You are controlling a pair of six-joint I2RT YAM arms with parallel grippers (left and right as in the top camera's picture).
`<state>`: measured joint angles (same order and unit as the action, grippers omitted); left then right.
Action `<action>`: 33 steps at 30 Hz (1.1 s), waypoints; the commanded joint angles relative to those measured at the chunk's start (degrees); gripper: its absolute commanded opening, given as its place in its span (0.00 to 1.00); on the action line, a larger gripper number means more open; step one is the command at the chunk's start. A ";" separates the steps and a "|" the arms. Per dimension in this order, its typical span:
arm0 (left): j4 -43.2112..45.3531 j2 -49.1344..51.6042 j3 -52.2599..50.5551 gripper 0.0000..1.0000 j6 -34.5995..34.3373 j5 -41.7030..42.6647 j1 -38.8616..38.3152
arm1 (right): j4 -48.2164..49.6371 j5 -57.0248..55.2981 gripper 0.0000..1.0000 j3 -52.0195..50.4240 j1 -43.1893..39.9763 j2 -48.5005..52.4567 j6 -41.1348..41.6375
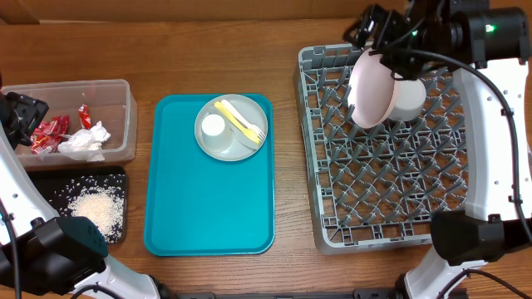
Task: Sort waste into correct bins and load items into the dishwasher rack
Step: 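Reach the right gripper over the white paper cup on the plate, then grasp the white paper cup with the right gripper and lift it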
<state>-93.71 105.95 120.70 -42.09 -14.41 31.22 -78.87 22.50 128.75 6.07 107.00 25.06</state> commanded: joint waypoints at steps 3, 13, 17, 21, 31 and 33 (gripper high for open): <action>-0.11 -1.07 0.63 1.00 -1.22 -1.01 -0.22 | 1.70 -8.81 1.00 -0.13 12.26 0.15 -2.56; -0.09 -1.07 0.63 1.00 -1.22 -1.01 -0.22 | 11.93 -32.83 1.00 -0.13 33.70 8.52 -2.36; -0.09 -1.07 0.63 1.00 -1.22 -1.01 -0.22 | 17.84 -32.98 1.00 -0.13 35.95 13.97 -2.38; -0.09 -1.07 0.63 1.00 -1.22 -1.01 -0.22 | 20.68 -33.00 1.00 -0.13 36.98 19.45 -2.36; -0.11 -1.07 0.63 1.00 -1.22 -1.01 -0.22 | 25.83 -34.05 1.00 -0.13 40.50 28.65 -2.60; -0.11 -1.07 0.63 1.00 -1.25 -1.01 -0.22 | 27.15 -34.10 1.00 -0.13 41.51 29.46 -3.06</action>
<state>-93.69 105.95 120.70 -42.09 -14.41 31.22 -53.60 -10.50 128.29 45.60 135.37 22.61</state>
